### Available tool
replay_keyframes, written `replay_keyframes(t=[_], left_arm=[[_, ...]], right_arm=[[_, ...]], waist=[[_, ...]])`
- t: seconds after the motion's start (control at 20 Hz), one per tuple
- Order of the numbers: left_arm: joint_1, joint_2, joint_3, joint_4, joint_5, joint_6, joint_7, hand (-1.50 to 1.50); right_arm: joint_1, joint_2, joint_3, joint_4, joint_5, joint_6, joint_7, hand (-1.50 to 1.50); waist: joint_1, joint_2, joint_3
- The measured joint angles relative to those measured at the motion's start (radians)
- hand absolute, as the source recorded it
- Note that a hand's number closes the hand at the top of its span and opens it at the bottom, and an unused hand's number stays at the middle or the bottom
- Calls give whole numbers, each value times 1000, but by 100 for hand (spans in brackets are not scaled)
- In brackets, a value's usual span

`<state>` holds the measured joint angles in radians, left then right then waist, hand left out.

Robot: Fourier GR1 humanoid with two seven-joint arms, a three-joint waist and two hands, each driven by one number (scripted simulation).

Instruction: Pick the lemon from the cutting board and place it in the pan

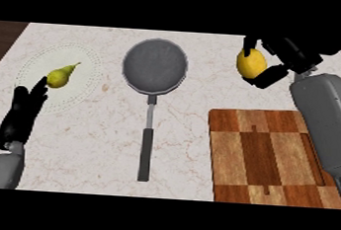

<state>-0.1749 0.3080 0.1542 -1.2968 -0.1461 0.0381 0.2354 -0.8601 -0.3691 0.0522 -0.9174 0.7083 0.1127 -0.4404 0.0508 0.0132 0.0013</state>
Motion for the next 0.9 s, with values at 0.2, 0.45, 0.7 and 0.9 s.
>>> replay_keyframes(t=[0.2,0.45,0.7,0.9], left_arm=[[7,6,5,-5,2,-9,2,0],[-3,8,11,7,4,-15,-10,0],[-18,0,3,14,-5,-12,-15,0],[-40,-8,-11,9,-11,-13,4,0]], right_arm=[[-120,101,-23,153,-6,-40,14,150],[-247,217,-55,331,-12,-93,46,150],[-331,312,-87,493,-13,-165,71,150],[-389,347,-99,597,-10,-203,85,150]], waist=[[-4,-1,-1],[-1,1,-1],[10,8,-1],[26,15,-2]])
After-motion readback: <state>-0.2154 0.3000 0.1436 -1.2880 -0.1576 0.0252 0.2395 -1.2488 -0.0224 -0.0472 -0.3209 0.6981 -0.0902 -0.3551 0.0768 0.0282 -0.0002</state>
